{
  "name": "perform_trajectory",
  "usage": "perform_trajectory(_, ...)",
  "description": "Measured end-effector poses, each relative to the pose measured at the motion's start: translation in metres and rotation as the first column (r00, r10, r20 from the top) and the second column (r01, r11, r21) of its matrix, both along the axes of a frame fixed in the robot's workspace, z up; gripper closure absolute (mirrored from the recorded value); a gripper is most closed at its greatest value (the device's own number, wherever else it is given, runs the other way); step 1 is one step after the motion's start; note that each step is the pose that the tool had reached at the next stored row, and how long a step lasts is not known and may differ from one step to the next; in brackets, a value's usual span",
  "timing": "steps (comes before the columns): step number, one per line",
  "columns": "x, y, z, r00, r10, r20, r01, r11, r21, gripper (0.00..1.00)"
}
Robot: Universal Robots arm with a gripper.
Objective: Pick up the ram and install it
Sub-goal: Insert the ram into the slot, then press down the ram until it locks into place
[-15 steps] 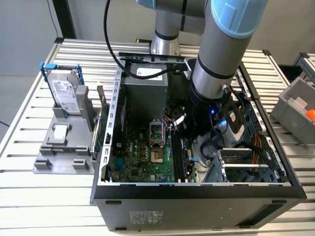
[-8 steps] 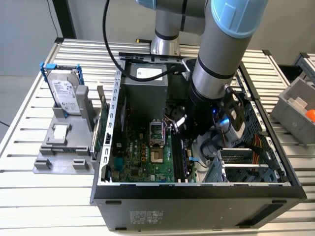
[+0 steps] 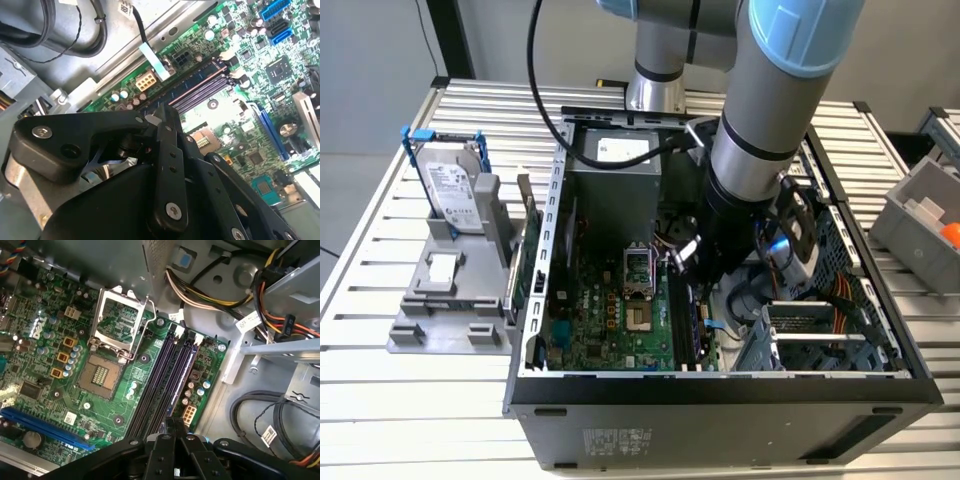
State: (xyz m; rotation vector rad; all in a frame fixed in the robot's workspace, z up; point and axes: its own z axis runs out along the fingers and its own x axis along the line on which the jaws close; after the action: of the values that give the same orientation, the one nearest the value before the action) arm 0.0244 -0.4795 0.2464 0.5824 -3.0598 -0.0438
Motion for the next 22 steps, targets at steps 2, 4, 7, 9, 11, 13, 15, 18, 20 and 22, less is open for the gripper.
perform_trajectory(2, 0.0000, 0.0000, 0.0000, 0.9999, 0.013, 0.0000, -0.013, 0.9999, 0.0000, 1.00)
perform_trajectory(4, 0.0000, 0.0000, 0.0000, 0.9997, 0.026, 0.0000, -0.026, 0.9997, 0.0000, 1.00)
perform_trajectory(7, 0.0000, 0.0000, 0.0000, 0.9990, 0.045, 0.0000, -0.045, 0.9990, 0.0000, 1.00)
perform_trajectory(9, 0.0000, 0.0000, 0.0000, 0.9983, 0.058, 0.0000, -0.058, 0.9983, 0.0000, 1.00)
perform_trajectory(11, 0.0000, 0.0000, 0.0000, 0.9975, 0.071, 0.0000, -0.071, 0.9975, 0.0000, 1.00)
perform_trajectory(13, 0.0000, 0.0000, 0.0000, 0.9965, 0.084, 0.0000, -0.084, 0.9965, 0.0001, 1.00)
perform_trajectory(15, 0.0000, 0.0000, 0.0001, 0.9951, 0.099, 0.0000, -0.099, 0.9951, 0.0002, 1.00)
perform_trajectory(18, 0.0000, 0.0000, 0.0001, 0.9919, 0.127, 0.0000, -0.127, 0.9919, 0.0008, 1.00)
perform_trajectory(20, 0.0000, 0.0000, 0.0000, 0.9894, 0.145, 0.0001, -0.145, 0.9894, 0.0009, 1.00)
perform_trajectory(22, 0.0000, 0.0000, 0.0000, 0.9864, 0.164, 0.0001, -0.164, 0.9864, 0.0012, 1.00)
